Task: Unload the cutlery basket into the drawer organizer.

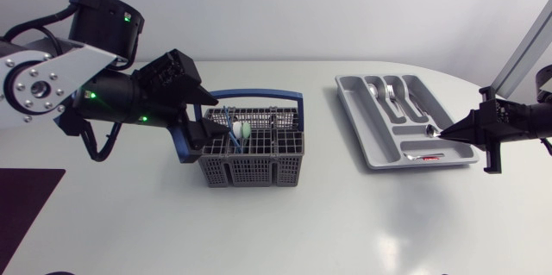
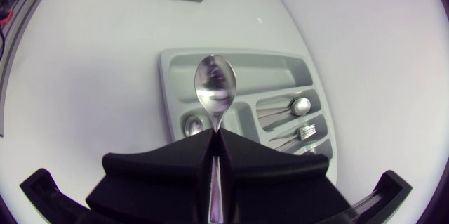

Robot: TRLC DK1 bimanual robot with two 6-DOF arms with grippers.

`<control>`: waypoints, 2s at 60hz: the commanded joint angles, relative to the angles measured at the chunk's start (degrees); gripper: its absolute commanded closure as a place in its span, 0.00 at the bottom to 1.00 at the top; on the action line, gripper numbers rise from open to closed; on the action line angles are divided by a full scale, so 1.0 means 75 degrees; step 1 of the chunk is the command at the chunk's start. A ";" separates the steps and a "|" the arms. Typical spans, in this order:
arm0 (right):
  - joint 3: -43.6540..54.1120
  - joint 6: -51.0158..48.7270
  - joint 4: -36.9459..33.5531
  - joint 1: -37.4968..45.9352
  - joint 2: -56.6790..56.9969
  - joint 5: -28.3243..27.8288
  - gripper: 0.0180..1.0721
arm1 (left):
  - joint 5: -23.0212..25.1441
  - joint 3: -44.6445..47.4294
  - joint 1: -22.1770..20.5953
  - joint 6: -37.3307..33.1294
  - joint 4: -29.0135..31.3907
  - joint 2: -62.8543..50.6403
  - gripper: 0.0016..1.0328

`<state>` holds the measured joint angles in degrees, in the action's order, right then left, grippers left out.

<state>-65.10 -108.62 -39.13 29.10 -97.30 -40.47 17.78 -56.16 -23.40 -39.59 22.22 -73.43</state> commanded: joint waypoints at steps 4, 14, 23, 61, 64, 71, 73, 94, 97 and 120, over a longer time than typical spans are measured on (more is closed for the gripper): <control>-0.0636 -0.0904 -0.0231 -0.0095 -0.1195 0.0591 0.95 | 0.0301 0.0398 0.0061 0.0404 -0.0408 -0.0018 0.22; -0.1023 -0.0904 -0.0079 -0.0341 -0.1851 0.0966 0.95 | 0.0371 0.0457 0.0061 0.0498 -0.0689 -0.0159 0.22; -0.1187 -0.0904 -0.0020 -0.0611 -0.2121 0.1505 0.95 | 0.0418 0.0422 0.0038 0.0615 -0.0736 -0.0311 0.22; -0.0777 0.0408 0.0073 -0.0517 -0.0961 0.1177 0.04 | 0.1508 0.0949 0.0776 0.1248 -0.0923 -0.0288 0.22; -0.0554 0.0479 0.0073 -0.0482 -0.0691 0.0989 0.04 | 0.1707 0.1230 0.0917 0.1260 -0.1240 -0.0182 0.22; 0.0008 0.0479 0.0015 -0.0400 -0.0140 0.0579 0.04 | 0.1942 0.2051 0.1139 0.1283 -0.2423 -0.0018 0.22; 0.0161 0.0479 0.0015 -0.0400 -0.0012 0.0486 0.04 | 0.1977 0.2250 0.1139 0.1283 -0.2751 -0.0030 0.22; 0.1590 0.0479 0.0015 -0.0400 0.1278 -0.0206 0.04 | 0.2036 0.2719 0.0846 0.1553 -0.4415 -0.0487 0.23; 0.1731 0.0479 0.0038 -0.0423 0.1418 -0.0241 0.04 | 0.2036 0.2707 0.0776 0.1635 -0.4556 -0.0569 0.29; 0.2176 0.0385 0.0073 -0.0423 0.1770 -0.0428 0.04 | 0.2036 0.2519 0.0577 0.1717 -0.4779 -0.0874 0.78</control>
<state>-50.46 -105.21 -38.59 25.96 -84.49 -43.11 32.40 -36.36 -18.83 -28.05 -12.60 -78.91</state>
